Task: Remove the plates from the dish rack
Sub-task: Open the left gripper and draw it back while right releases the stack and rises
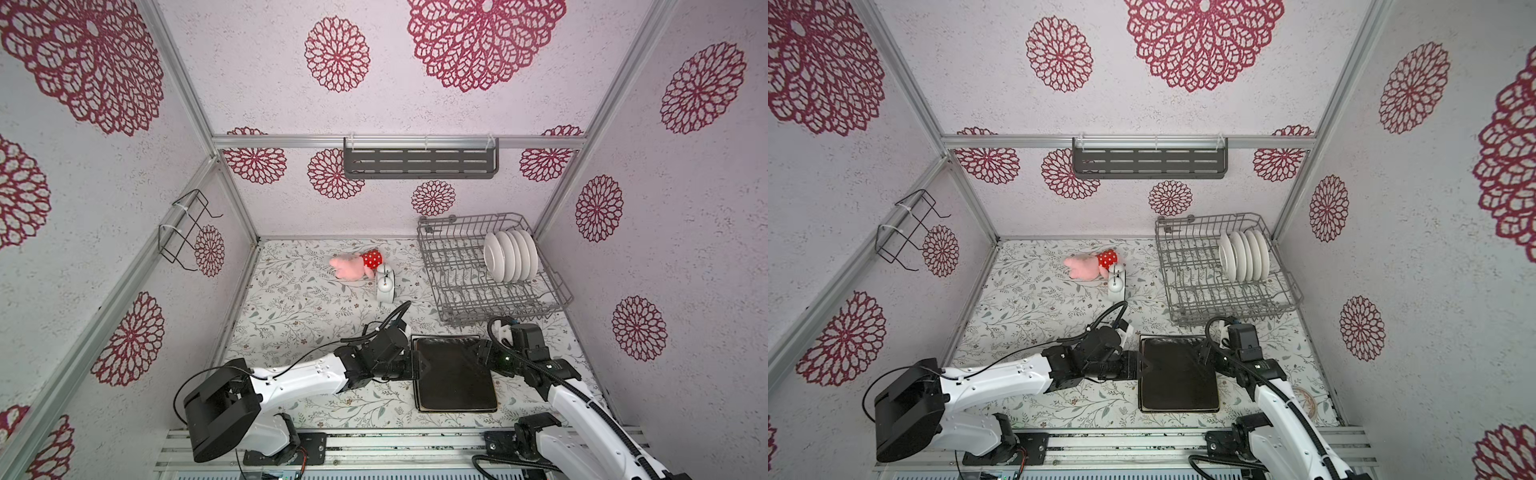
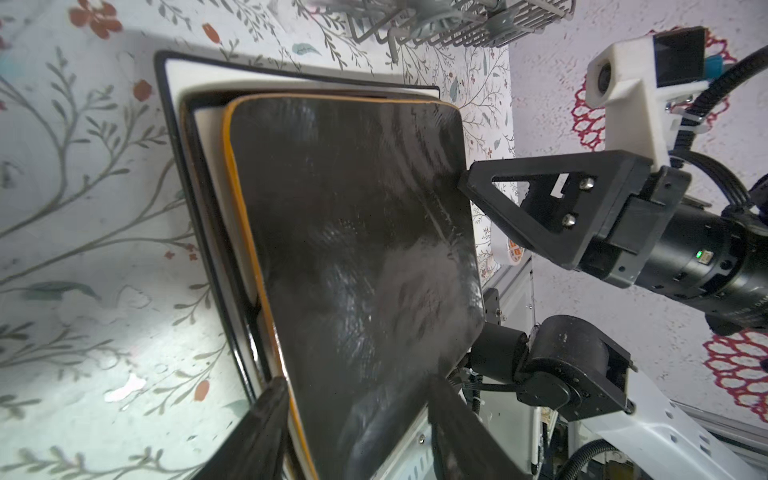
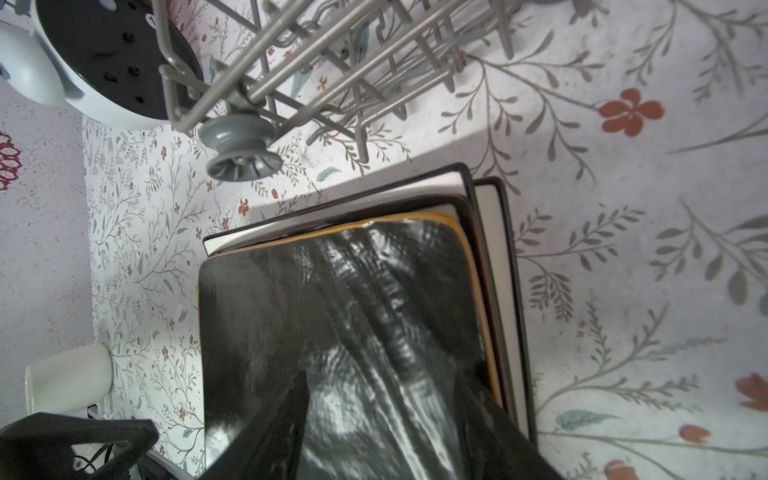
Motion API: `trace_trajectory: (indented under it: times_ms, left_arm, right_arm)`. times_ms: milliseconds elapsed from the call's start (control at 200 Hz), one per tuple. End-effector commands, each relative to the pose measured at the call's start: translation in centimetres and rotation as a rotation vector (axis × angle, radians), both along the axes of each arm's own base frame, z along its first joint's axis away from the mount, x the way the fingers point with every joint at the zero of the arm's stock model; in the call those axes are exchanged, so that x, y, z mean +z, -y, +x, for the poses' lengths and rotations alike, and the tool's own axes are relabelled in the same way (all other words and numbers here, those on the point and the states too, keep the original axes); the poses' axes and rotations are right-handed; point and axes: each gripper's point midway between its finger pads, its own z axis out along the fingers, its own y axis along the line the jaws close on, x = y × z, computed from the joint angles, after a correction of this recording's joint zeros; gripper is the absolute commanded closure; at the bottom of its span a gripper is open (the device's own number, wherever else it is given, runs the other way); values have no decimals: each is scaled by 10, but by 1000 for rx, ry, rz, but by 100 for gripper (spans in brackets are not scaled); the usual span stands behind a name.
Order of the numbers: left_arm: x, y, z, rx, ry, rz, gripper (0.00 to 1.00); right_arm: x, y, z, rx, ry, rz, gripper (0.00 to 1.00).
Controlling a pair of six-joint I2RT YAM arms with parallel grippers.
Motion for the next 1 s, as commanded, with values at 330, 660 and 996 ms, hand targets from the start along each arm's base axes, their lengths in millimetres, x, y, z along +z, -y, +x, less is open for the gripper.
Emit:
trace_trajectory:
  times_ms: [330,660,996]
  left_arm:
    - [24,-52,25,38,159,130,3]
    - [74,-137,50,142,337,270,3]
    - [177,-274,54,384,811,589,3]
  right_arm:
    - [10,15,-6,-53,3,-68,40]
    - [29,13,2,-36,41,-77,20]
    - [72,28,35,15,119,-275,1]
